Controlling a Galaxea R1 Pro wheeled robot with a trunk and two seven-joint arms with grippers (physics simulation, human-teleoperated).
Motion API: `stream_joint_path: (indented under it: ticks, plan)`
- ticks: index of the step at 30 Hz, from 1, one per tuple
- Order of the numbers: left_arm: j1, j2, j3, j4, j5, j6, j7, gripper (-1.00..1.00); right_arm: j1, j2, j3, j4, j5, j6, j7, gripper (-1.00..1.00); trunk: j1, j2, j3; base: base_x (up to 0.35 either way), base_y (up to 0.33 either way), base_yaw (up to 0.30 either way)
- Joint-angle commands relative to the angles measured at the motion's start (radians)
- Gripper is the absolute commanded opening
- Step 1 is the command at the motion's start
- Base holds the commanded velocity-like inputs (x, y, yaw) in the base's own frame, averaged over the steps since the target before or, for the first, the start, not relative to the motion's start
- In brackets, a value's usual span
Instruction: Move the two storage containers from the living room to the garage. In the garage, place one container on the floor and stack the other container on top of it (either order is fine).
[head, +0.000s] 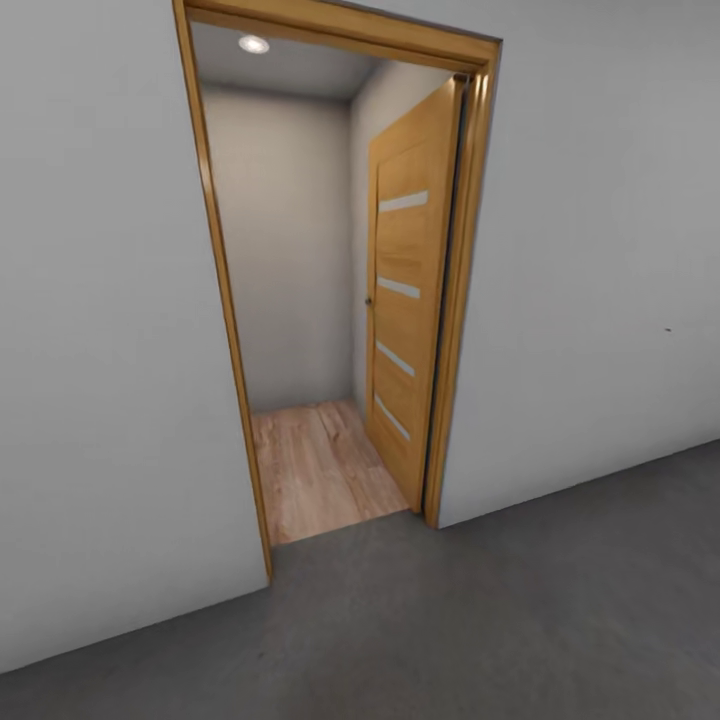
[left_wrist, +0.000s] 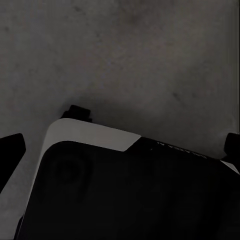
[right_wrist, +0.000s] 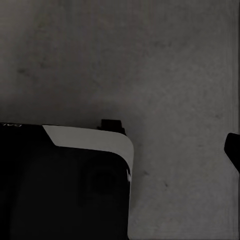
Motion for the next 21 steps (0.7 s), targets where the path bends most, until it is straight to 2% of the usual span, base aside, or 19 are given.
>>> stream_joint_path:
  ticks: [1,21]
  plan:
    - [-0.001,0.000,0.008,0.001,0.003,-0.002,-0.002,1.00,-0.001,0.000,0.008,0.003,-0.004,-0.006,-0.002,1.00,0.001,-0.001,-0.001,0.294,-0.158,0.000]
    - [-0.001,0.001,0.007,0.001,0.003,-0.004,-0.002,1.00,-0.001,0.000,0.008,0.003,-0.004,-0.007,0.001,1.00,0.001,-0.001,-0.001,0.294,-0.158,0.000]
